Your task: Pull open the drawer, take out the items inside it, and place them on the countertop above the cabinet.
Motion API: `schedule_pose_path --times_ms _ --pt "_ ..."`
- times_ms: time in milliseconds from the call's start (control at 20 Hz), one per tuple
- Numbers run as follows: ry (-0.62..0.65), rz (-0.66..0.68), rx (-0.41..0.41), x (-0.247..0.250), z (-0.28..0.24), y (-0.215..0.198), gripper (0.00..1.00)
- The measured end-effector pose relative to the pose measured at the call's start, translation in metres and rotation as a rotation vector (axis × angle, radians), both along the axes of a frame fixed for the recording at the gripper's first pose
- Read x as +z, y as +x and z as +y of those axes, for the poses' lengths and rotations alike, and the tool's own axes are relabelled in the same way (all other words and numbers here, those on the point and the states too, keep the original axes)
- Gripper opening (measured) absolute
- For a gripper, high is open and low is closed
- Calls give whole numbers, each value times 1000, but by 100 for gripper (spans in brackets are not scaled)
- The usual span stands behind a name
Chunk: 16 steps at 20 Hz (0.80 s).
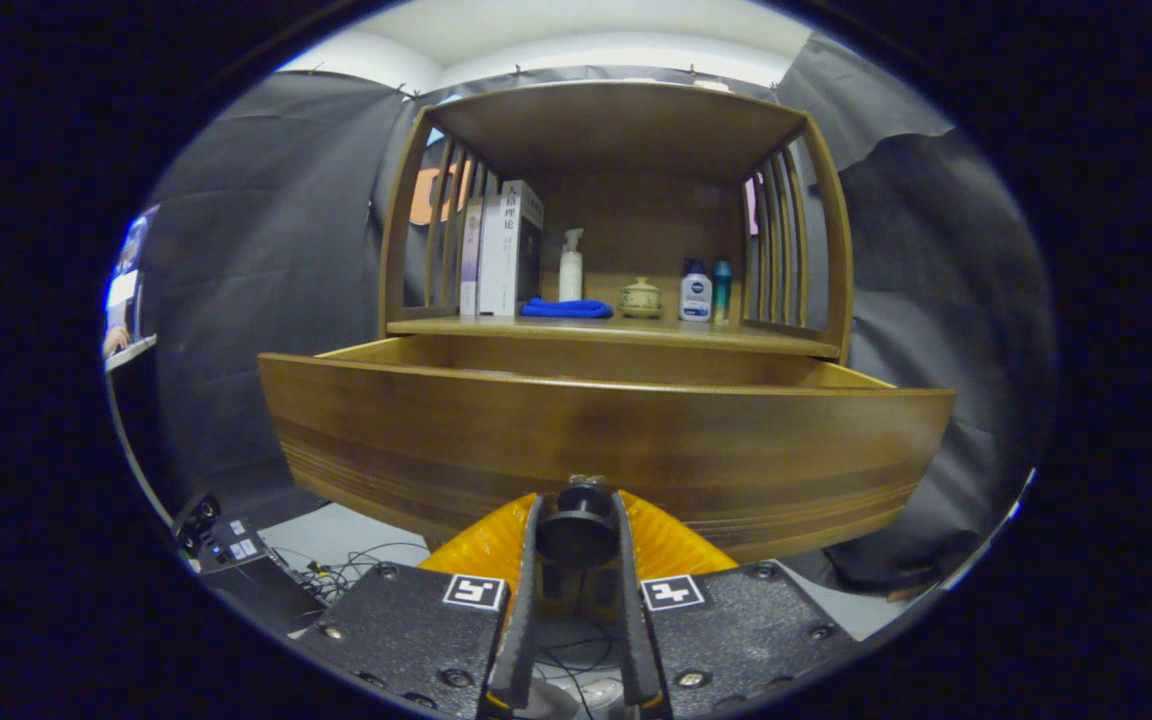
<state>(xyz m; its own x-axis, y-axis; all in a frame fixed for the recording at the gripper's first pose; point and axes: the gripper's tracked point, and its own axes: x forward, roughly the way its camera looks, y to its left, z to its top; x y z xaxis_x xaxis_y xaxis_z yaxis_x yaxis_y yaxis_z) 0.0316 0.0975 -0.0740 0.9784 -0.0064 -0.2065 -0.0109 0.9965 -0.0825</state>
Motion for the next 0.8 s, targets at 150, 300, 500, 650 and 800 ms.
schedule_pose_path --times_ms 150,300,500,650,800 --pt "3 7 1 -3 0 -2 37" --pt "-5 16 4 -10 -1 -4 36" --pt "-40 25 20 -9 -1 -3 40" --pt "-103 -105 39 35 0 -12 59" --pt "-107 -218 101 97 17 -24 83"
